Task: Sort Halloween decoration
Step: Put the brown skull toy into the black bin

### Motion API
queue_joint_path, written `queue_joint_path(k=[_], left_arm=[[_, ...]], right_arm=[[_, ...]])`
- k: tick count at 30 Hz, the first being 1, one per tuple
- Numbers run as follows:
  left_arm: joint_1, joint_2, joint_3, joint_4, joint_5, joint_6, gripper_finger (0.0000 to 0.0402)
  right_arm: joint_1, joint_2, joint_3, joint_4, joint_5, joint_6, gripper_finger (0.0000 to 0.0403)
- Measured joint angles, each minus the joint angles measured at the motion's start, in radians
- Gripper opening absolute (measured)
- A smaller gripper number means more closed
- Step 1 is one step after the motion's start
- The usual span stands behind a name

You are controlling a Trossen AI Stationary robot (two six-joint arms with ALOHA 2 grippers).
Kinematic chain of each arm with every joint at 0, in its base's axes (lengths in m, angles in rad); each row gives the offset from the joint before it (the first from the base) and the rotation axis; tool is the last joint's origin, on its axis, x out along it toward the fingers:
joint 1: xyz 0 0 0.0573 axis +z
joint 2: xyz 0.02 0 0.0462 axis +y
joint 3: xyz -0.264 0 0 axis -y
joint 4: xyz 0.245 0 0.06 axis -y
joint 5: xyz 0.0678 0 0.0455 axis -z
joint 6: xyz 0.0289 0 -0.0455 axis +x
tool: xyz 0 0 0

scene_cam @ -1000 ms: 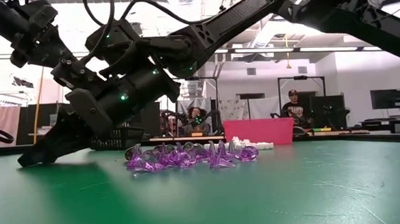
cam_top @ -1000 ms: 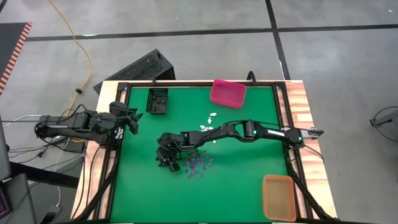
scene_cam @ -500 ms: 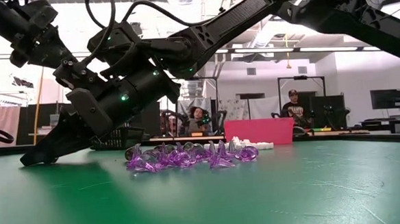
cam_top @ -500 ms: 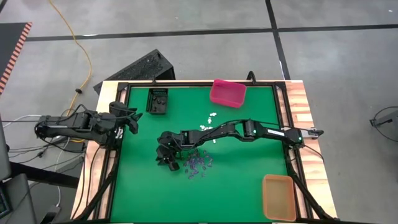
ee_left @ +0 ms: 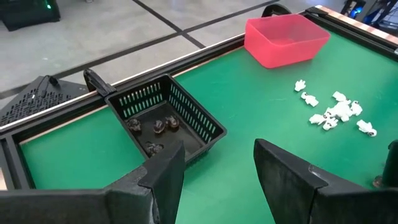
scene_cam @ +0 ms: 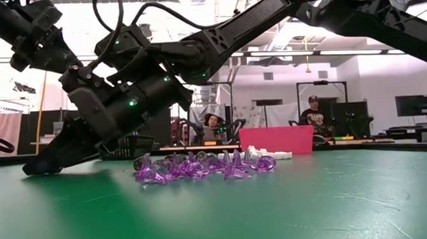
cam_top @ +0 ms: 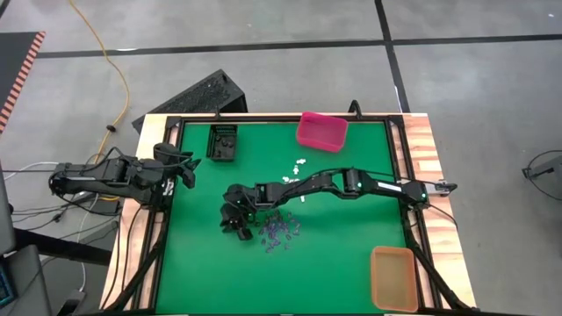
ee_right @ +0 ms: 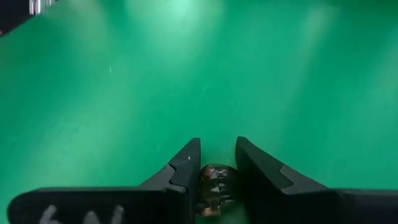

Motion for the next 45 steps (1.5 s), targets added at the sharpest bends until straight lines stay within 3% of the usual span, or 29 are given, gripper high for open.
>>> queue_joint_path(k=[12,20,36,45], left_arm=[[0.0,0.0,0.0,0.001,0.0,-0.009,0.0183],[0.0,0.0,0.0,0.001,0.0,-0.009,0.0183],[0.0,0.0,0.0,-0.005,0.0,-0.009,0.0183],[0.0,0.0,0.0,-0.005,-0.008,-0.009,0.0183]], right_arm=[[-0.064,0.004,0.161,-0.094,0.01,0.015,0.0116],[-0.134,0.002,0.248,-0.128,0.097,0.009,0.0116],[-0.281,-0.001,0.253,-0.015,0.152,0.137,0.0116],[-0.293,-0.001,0.253,0.018,0.308,0.196,0.0117]])
